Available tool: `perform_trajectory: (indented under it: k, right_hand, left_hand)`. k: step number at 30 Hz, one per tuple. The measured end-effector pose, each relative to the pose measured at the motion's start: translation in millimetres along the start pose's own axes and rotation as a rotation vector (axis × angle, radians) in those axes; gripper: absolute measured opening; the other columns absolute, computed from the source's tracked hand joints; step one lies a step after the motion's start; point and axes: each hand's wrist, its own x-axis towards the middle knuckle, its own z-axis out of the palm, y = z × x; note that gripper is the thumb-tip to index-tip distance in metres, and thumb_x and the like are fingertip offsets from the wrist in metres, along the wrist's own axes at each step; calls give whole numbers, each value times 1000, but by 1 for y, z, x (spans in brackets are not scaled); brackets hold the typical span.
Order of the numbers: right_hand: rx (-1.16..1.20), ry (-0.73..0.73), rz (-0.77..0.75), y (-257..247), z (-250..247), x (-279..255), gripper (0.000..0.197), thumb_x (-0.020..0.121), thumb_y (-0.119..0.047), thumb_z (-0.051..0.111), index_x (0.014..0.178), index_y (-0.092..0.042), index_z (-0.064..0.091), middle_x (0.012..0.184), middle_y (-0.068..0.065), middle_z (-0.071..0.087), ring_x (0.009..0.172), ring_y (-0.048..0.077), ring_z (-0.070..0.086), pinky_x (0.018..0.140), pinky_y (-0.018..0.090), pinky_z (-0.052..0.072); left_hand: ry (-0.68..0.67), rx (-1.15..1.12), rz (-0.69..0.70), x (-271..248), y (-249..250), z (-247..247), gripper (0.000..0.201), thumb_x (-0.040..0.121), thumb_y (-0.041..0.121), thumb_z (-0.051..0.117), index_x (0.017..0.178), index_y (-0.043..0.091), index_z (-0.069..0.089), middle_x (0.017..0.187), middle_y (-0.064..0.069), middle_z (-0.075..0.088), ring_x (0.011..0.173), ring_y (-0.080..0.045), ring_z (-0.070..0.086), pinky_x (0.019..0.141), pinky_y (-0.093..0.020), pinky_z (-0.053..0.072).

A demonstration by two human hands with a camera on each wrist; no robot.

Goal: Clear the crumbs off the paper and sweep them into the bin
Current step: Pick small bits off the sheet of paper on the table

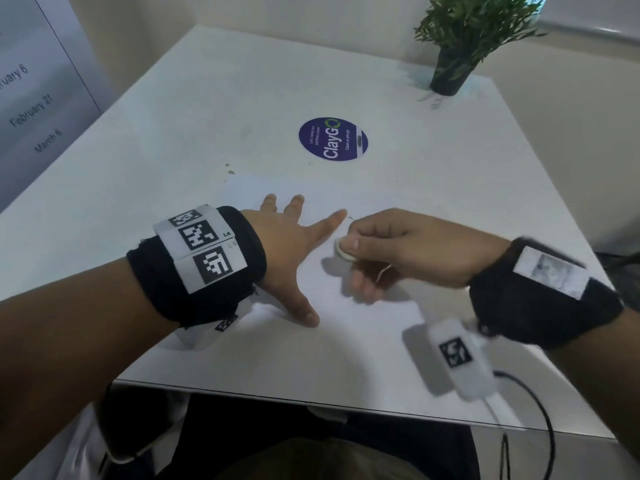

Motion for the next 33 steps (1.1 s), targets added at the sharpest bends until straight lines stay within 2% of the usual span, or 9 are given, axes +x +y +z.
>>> perform_trajectory:
  k: [2, 4, 9, 11, 16, 17, 22, 29, 33]
  right_hand:
    - [423, -138, 117, 11, 20, 5, 26, 102, -30, 53, 92, -6, 55, 102, 33, 70, 83, 34, 71, 79, 38, 60]
    - [590, -102, 208, 20, 15, 13, 22, 103, -26, 52, 97, -6, 56, 102, 29, 71, 89, 34, 74, 82, 36, 62]
    - [1061, 656, -102, 25, -53, 23, 40, 108, -27, 45, 72, -13, 55, 108, 19, 67, 99, 31, 73, 90, 35, 60]
    - [1083, 588, -149, 25, -42, 20, 42, 107, -31, 45, 72, -11, 55, 111, 22, 67, 106, 36, 71, 92, 39, 60]
    - [727, -83, 179, 27, 17, 20, 24, 105, -29, 47, 104, -6, 53, 107, 24, 72, 104, 35, 73, 92, 39, 59]
    - [762, -63, 187, 26, 14, 26, 26, 105, -29, 46, 97, -6, 54, 106, 23, 73, 105, 34, 72, 91, 38, 59]
    - [1145, 627, -139, 20, -40, 47, 37, 108, -32, 46, 76, -15, 55, 115, 19, 64, 104, 31, 72, 82, 33, 63]
    - [793, -34, 161, 20, 11, 41, 28, 103, -32, 49, 90, -7, 55, 111, 27, 70, 109, 39, 70, 98, 43, 55]
    - [1063, 469, 0, 26, -44, 54, 36, 107, -31, 46, 76, -14, 54, 119, 25, 65, 109, 34, 71, 91, 38, 59]
  left_hand:
    - [31, 8, -4, 0, 0, 2, 155, 37, 94, 69, 136, 53, -43, 166, -11, -21, 151, -47, -10, 114, -63, 30]
    - [36, 11, 2, -1, -1, 2, 155, 38, 93, 70, 139, 51, -41, 167, -9, -21, 152, -45, -10, 113, -61, 31]
    - [18, -4, 15, -4, -1, -1, 155, 41, 93, 71, 141, 50, -39, 166, -7, -24, 152, -43, -13, 110, -62, 33]
    - [20, -8, 13, -4, -2, 0, 156, 41, 93, 71, 142, 48, -39, 166, -7, -24, 152, -42, -14, 110, -61, 34]
    - [52, 30, 8, -2, -2, 4, 164, 35, 97, 67, 147, 36, -38, 167, -7, -20, 153, -43, -10, 107, -61, 37]
    - [55, 32, 8, -2, -2, 4, 165, 36, 97, 67, 148, 35, -37, 167, -6, -20, 153, -42, -10, 107, -60, 37]
    - [43, 3, -6, -7, -3, 3, 164, 40, 94, 68, 151, 29, -33, 166, -1, -23, 154, -35, -13, 109, -57, 37]
    - [9, 15, -83, -8, -5, 3, 171, 32, 103, 58, 154, 21, -29, 164, -11, -28, 152, -38, -17, 114, -55, 31]
    - [-4, 3, -81, -11, -5, 0, 167, 37, 100, 61, 155, 21, -27, 163, -10, -30, 153, -36, -16, 114, -54, 31]
